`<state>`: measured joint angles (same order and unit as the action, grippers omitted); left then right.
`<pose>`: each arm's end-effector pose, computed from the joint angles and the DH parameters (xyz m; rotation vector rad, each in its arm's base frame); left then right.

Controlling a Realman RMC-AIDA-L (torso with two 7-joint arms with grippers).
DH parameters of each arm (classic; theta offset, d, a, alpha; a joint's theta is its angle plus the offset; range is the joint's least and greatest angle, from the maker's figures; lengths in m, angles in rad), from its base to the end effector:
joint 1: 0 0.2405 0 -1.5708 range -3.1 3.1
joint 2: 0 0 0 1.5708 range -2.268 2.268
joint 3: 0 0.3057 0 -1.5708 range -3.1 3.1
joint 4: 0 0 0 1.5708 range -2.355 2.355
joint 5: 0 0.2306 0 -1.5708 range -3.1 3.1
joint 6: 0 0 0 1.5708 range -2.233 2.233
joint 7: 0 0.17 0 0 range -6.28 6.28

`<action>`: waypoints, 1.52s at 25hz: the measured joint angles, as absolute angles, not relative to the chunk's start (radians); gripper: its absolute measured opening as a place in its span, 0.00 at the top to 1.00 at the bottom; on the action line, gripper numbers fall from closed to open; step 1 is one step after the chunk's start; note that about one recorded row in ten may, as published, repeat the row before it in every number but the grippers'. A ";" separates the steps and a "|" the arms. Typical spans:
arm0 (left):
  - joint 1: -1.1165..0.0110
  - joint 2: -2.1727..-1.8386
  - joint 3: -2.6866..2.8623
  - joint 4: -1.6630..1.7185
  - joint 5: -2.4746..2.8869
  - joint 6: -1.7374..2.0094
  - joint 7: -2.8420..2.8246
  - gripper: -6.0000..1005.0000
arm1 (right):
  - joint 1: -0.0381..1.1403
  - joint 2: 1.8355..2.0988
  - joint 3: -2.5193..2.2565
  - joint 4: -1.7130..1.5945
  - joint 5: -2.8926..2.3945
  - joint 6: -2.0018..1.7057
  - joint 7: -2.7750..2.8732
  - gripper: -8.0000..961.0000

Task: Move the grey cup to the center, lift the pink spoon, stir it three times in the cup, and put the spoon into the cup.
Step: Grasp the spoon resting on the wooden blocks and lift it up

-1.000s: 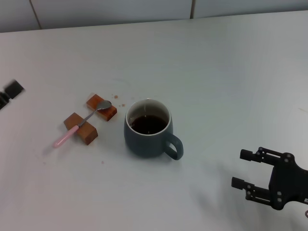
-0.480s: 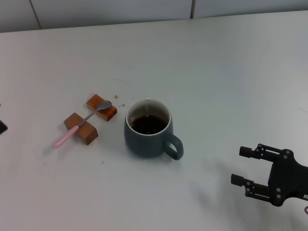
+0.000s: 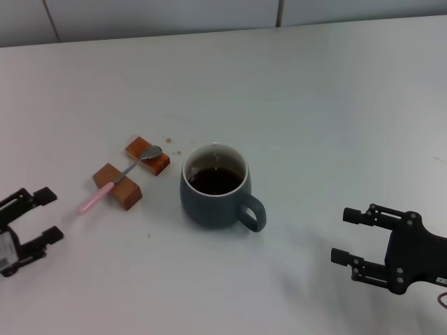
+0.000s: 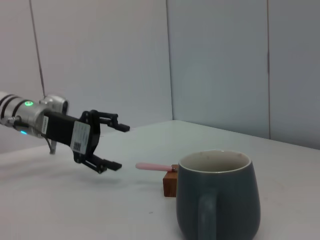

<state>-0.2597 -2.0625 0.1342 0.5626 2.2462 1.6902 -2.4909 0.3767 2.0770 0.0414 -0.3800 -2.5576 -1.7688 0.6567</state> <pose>-0.4280 0.2520 -0.0099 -1.4353 -2.4553 -1.1556 0.3813 0.2521 -0.0671 -2.6148 0.3582 0.7947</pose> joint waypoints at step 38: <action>-0.343 -2.060 0.135 0.295 2.177 1.475 -2.343 0.22 | 0.389 2.074 0.051 -0.384 -2.550 -1.777 0.666 0.29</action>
<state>-0.3433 -2.0597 0.1349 0.2954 2.1770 1.4746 -2.3429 0.3890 2.0739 0.0506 -0.3835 -2.5497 -1.7767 0.6656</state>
